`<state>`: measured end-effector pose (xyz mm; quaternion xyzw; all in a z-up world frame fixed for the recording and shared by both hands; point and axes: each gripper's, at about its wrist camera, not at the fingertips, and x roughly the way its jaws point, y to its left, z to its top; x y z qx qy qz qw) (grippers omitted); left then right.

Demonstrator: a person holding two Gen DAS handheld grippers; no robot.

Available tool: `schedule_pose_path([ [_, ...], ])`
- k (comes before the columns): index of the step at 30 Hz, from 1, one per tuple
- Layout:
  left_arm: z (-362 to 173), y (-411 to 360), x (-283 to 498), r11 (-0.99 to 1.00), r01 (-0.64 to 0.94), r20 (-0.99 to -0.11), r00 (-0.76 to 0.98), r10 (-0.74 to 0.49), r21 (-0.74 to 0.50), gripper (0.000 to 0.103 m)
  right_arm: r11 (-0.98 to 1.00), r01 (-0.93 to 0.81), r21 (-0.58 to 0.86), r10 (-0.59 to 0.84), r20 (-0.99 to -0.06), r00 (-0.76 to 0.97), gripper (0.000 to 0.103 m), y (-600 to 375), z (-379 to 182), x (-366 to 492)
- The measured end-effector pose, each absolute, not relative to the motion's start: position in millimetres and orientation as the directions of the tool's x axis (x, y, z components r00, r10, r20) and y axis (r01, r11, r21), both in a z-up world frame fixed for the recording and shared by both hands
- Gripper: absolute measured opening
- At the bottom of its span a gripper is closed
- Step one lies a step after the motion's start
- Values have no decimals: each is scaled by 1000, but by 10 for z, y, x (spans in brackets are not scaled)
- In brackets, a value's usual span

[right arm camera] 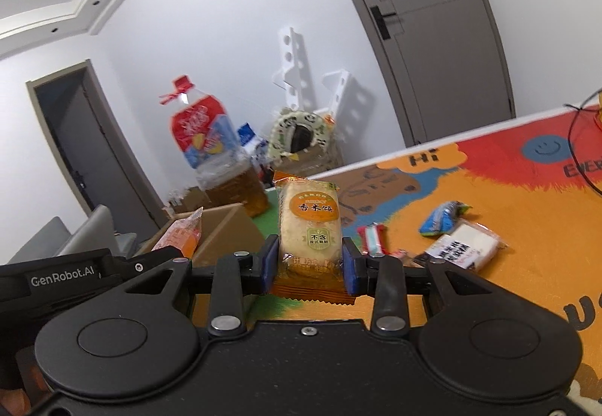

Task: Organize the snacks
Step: 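Carry both snacks into the cardboard box and open both grippers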

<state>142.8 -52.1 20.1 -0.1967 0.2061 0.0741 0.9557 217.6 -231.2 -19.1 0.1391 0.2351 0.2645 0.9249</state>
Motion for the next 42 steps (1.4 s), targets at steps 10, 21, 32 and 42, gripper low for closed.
schedule_pose_path([
  [10, 339, -307, 1180, 902, -256, -393, 913, 108, -348, 19, 792, -480, 378, 598, -321, 734, 35, -2120, -41, 2011],
  [21, 331, 137, 1072, 878, -319, -389, 905, 171, -355, 19, 750, -539, 385, 653, -301, 695, 35, -1770, 11, 1985],
  [32, 232, 485, 1372, 885, -321, -417, 894, 165, -338, 19, 735, -577, 355, 676, -325, 661, 35, -1324, 14, 2059],
  [42, 29, 619, 1500, 865, -346, -474, 868, 147, -365, 32, 751, -561, 349, 660, -358, 660, 35, -1207, -66, 2189],
])
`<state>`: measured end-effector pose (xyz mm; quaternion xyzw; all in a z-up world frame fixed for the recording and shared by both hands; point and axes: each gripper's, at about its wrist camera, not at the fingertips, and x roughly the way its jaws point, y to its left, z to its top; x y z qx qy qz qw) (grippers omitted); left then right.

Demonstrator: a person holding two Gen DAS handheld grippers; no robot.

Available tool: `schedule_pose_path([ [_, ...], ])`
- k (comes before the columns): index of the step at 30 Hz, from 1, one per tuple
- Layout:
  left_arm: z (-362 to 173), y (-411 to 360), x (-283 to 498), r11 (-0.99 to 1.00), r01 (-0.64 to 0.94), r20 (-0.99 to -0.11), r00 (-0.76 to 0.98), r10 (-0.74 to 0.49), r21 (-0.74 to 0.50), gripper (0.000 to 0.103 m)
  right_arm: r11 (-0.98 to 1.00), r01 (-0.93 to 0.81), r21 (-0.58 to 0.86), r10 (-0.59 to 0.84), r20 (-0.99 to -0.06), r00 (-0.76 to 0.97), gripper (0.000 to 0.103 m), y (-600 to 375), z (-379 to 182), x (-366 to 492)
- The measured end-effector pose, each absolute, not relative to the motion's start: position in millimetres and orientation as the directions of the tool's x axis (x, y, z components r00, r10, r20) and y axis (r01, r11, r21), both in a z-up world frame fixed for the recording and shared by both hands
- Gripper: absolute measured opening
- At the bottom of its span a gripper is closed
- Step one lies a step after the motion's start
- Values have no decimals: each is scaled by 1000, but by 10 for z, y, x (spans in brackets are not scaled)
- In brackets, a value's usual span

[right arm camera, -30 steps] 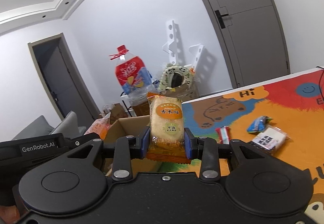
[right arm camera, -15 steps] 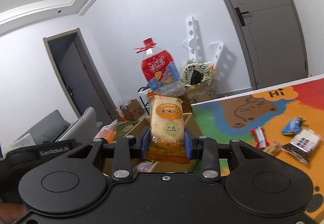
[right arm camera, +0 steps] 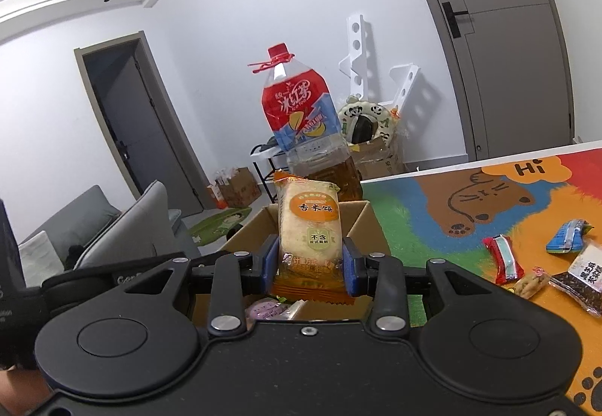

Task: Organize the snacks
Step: 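Carry both snacks into the cardboard box and open both grippers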

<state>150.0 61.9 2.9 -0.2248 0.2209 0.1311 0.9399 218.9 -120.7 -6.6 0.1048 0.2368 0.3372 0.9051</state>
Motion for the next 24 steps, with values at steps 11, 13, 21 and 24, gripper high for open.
schedule_pose_path([
  [11, 109, 808, 1241, 833, -427, -470, 850, 238, -351, 80, 726, -580, 369, 687, -350, 637, 49, -963, -52, 2291],
  [13, 114, 813, 1197, 833, -436, -463, 849, 255, -340, 84, 716, -586, 379, 697, -351, 625, 55, -1029, -85, 2242],
  [21, 86, 675, 1133, 836, -421, -471, 851, 231, -351, 93, 767, -540, 348, 641, -362, 677, 89, -1374, -153, 2016],
  [24, 102, 541, 1076, 849, -407, -453, 861, 233, -337, 94, 787, -513, 343, 614, -358, 703, 95, -1557, -169, 1956],
])
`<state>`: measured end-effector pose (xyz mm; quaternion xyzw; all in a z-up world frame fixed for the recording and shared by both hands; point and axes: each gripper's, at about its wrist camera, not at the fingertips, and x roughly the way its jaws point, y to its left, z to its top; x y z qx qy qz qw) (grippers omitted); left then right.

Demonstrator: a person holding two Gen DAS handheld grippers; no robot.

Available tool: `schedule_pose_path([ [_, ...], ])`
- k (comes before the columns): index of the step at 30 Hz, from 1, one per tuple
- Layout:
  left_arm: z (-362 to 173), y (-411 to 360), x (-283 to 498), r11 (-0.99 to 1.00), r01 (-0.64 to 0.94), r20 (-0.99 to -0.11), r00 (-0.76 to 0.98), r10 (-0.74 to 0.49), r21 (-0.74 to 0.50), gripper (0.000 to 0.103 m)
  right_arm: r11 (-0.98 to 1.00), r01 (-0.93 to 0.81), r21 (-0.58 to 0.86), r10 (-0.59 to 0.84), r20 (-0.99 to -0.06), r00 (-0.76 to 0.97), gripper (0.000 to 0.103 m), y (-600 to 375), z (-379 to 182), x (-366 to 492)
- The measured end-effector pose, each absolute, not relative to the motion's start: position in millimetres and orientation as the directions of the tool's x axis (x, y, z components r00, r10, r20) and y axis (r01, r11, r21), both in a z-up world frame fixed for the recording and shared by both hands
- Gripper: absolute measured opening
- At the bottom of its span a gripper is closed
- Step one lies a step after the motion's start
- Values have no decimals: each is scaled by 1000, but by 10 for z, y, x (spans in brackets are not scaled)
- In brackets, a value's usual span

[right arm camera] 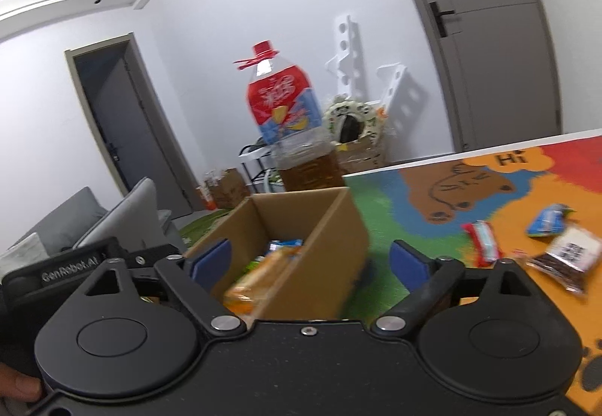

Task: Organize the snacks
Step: 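Move both open grippers back over the remaining snacks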

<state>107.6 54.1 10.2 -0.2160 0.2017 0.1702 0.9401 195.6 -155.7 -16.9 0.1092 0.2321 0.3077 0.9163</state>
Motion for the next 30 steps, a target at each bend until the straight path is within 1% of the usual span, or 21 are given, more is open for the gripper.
schedule_pose_path([
  [5, 154, 344, 1028, 862, -371, -447, 873, 198, -344, 94, 800, -489, 348, 593, -334, 733, 103, -1837, -165, 1868],
  [10, 212, 116, 975, 884, -333, -432, 885, 174, -327, 95, 818, -451, 358, 559, -304, 771, 103, -2125, -145, 1780],
  [19, 261, -211, 973, 914, -262, -421, 900, 115, -311, 98, 849, -418, 323, 508, -280, 814, 103, -2447, -137, 1700],
  [22, 262, -287, 997, 921, -242, -422, 902, 96, -307, 98, 866, -391, 311, 478, -288, 829, 103, -2542, -151, 1706],
  [25, 255, -376, 1037, 928, -223, -428, 900, 79, -298, 98, 868, -367, 334, 466, -292, 835, 103, -2663, -173, 1729],
  [28, 252, -494, 1104, 934, -210, -436, 897, 68, -288, 98, 867, -350, 354, 465, -326, 823, 103, -2775, -201, 1770],
  [30, 252, -582, 1144, 940, -200, -436, 898, 62, -277, 98, 880, -333, 340, 442, -327, 835, 103, -2856, -224, 1768],
])
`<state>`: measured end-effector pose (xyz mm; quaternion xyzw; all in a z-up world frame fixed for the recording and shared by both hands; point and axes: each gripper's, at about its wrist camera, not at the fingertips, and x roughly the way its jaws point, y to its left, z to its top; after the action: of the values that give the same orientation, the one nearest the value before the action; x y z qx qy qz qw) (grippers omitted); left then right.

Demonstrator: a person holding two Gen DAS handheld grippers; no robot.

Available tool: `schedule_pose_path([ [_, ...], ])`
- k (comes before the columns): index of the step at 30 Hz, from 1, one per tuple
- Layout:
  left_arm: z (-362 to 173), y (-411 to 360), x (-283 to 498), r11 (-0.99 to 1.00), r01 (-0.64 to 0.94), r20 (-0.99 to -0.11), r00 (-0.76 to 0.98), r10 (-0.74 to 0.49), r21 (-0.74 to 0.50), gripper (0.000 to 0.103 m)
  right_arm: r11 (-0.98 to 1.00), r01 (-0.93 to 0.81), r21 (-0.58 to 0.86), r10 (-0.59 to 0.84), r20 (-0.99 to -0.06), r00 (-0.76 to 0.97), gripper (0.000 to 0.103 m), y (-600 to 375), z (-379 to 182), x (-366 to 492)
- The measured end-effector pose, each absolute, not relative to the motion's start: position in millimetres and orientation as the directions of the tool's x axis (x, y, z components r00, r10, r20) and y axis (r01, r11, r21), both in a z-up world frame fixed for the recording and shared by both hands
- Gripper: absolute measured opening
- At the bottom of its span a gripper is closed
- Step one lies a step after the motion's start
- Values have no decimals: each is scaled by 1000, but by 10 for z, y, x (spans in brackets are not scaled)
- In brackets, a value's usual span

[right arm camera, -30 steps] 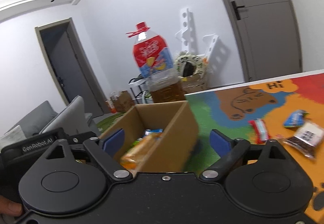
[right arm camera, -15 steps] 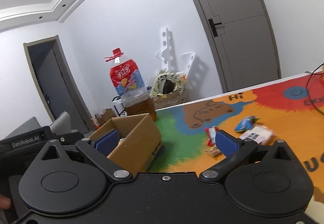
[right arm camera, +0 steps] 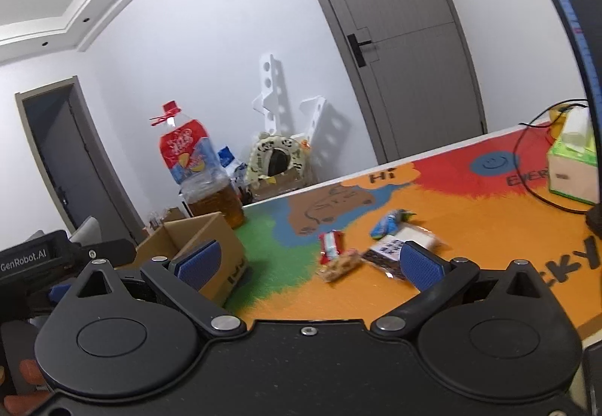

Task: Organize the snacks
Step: 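Move both open grippers back over the remaining snacks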

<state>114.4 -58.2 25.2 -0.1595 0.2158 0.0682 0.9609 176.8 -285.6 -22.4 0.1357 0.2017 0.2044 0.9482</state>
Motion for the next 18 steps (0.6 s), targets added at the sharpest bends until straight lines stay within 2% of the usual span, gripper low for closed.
schedule_pose_path([
  [13, 103, -906, 1526, 958, -135, -457, 889, 5, -253, 97, 890, -230, 393, 387, -387, 837, 103, -3165, -452, 2041],
  [18, 18, -957, 1715, 957, -120, -470, 882, -18, -263, 91, 892, -214, 397, 383, -413, 826, 102, -3136, -485, 2197],
])
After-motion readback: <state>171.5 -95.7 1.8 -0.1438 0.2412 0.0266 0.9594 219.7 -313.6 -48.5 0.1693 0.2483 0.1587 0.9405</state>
